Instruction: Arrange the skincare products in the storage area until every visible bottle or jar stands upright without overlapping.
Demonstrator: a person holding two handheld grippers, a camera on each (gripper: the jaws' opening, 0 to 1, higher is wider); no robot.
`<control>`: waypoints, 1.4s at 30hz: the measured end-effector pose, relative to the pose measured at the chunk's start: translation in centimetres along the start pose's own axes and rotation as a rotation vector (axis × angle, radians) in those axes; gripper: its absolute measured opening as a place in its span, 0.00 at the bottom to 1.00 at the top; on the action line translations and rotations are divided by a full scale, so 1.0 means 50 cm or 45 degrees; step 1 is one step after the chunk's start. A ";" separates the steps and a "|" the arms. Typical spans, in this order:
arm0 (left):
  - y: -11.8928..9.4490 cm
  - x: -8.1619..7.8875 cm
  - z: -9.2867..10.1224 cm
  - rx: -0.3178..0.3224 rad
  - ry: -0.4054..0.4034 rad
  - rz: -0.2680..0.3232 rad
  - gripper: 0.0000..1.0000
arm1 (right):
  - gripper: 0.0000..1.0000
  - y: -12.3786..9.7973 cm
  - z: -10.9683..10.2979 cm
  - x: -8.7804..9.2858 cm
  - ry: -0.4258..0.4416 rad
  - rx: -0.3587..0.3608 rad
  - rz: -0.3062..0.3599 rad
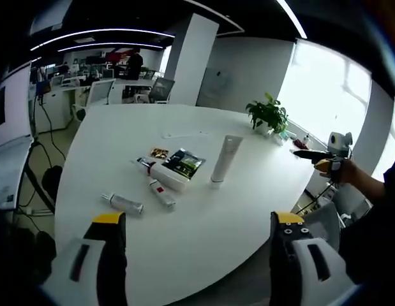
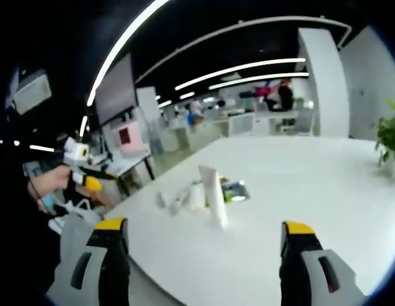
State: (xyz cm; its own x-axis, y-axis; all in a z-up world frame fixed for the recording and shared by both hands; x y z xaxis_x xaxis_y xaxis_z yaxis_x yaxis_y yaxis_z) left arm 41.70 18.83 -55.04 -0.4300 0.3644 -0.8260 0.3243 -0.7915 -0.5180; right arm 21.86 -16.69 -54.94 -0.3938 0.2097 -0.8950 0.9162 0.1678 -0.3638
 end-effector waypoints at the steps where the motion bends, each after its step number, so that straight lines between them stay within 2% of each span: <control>1: 0.000 0.001 0.000 0.000 0.000 -0.005 0.87 | 0.96 0.001 0.000 0.001 0.002 0.001 -0.003; 7: 0.012 0.003 -0.008 0.007 -0.006 -0.056 0.85 | 0.95 0.000 0.002 0.007 0.018 0.012 0.002; 10: 0.020 -0.006 -0.011 0.010 -0.021 -0.049 0.83 | 0.95 -0.003 0.006 0.015 0.032 0.013 -0.001; 13: 0.033 -0.015 -0.012 0.013 -0.104 -0.035 0.80 | 0.94 -0.008 0.008 0.018 0.034 0.020 -0.011; 15: 0.044 -0.014 -0.013 0.020 -0.181 -0.061 0.81 | 0.94 -0.012 0.011 0.018 0.051 0.029 0.006; 19: 0.073 -0.017 -0.014 0.031 -0.139 -0.118 0.81 | 0.93 -0.014 0.016 0.015 0.079 0.039 0.025; 21: 0.082 -0.021 -0.011 0.043 -0.142 -0.119 0.80 | 0.93 -0.016 0.017 0.015 0.072 0.045 0.022; 25: 0.109 -0.034 -0.015 0.056 -0.159 -0.114 0.78 | 0.93 -0.021 0.025 0.023 0.093 0.061 0.017; 28: 0.133 -0.040 -0.021 0.067 -0.171 -0.143 0.77 | 0.92 -0.023 0.028 0.026 0.101 0.075 0.009; 32: 0.162 -0.055 -0.032 0.072 -0.186 -0.147 0.77 | 0.92 -0.022 0.033 0.028 0.105 0.083 0.003; 37: 0.198 -0.071 -0.037 0.103 -0.243 -0.156 0.75 | 0.92 -0.015 0.042 0.029 0.118 0.099 -0.008; 42: 0.229 -0.072 -0.044 0.093 -0.266 -0.194 0.73 | 0.92 -0.008 0.054 0.030 0.133 0.106 -0.013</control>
State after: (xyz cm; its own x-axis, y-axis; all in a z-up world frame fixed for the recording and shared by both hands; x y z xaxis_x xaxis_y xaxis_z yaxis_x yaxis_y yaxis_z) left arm 48.83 9.52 -58.51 -0.6361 0.3791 -0.6720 0.1838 -0.7715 -0.6091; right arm 21.11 -19.06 -56.84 -0.4048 0.3080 -0.8610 0.9133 0.0906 -0.3970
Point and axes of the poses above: the point that each gripper's makers call its tool centre point, and the gripper's own axes: y roughly forward along the fingers, z roughly to its right, x roughly out of its underside, the point moved 8 cm from there along -y, roughly backward along the fingers, and after that the axes turned 3 degrees about y, right-handed, at the moved point
